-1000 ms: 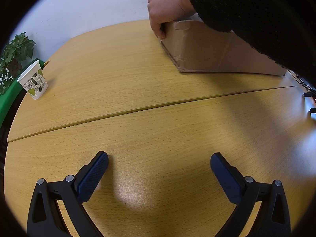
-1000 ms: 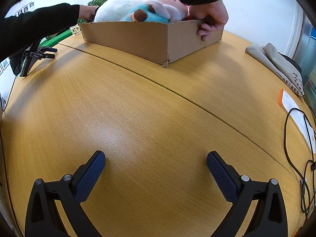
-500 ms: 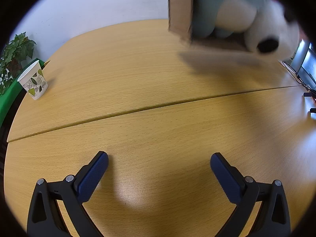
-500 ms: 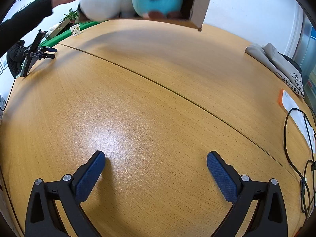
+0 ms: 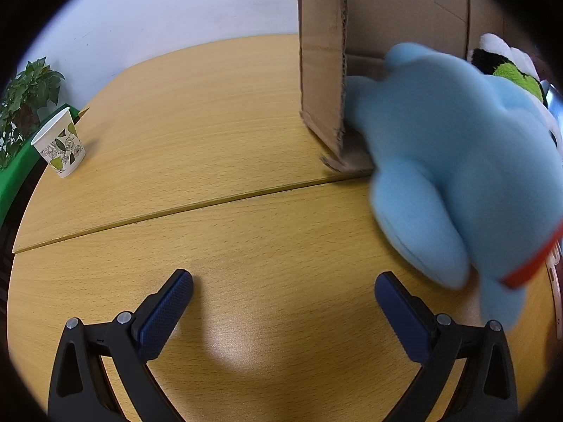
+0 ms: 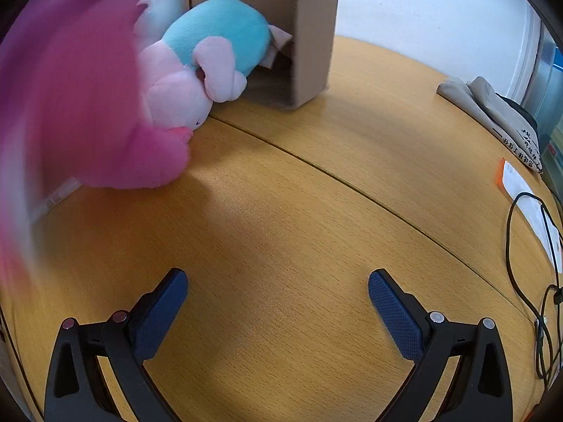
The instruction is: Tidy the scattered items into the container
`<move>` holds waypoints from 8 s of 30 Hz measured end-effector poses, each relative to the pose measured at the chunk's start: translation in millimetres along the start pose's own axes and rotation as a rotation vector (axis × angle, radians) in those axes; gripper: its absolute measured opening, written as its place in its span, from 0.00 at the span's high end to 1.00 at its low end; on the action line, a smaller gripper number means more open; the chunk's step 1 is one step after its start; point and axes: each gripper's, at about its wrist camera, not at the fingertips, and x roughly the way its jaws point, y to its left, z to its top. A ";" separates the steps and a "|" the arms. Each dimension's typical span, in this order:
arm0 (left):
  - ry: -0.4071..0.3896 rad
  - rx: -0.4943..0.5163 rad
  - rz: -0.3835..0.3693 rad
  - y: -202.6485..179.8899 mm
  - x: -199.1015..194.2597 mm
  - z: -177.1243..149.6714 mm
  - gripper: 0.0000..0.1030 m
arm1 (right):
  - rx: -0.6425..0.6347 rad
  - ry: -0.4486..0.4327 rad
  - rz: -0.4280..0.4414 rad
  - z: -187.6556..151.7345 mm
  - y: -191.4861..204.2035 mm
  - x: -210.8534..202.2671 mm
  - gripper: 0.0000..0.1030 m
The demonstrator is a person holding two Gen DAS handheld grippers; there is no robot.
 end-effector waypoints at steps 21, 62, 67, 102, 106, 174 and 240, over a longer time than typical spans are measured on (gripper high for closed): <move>0.000 0.004 -0.003 -2.5 -1.2 0.8 0.00 | -0.001 -0.001 0.003 1.3 -4.7 0.4 0.00; 0.001 0.012 -0.009 -7.1 -0.1 2.4 0.00 | 0.009 -0.001 -0.004 1.7 -5.4 1.3 0.00; 0.001 -0.002 0.000 -7.7 -1.8 3.6 0.00 | 0.010 -0.001 -0.005 1.9 -5.5 1.6 0.00; -0.247 -0.242 0.098 -36.2 -151.9 -44.5 0.01 | 0.260 0.030 -0.228 -32.1 24.4 -28.9 0.00; -0.293 -0.204 0.027 -95.1 -202.3 -60.7 0.01 | 0.354 -0.091 -0.241 -64.1 66.4 -85.9 0.00; -0.022 -0.146 -0.502 -264.9 -77.8 -52.6 0.00 | 0.663 -0.361 -0.133 -21.2 176.6 -74.3 0.00; -0.625 0.096 -0.437 -207.0 -254.5 316.5 0.41 | 0.279 -0.857 -0.243 337.2 124.9 -271.6 0.27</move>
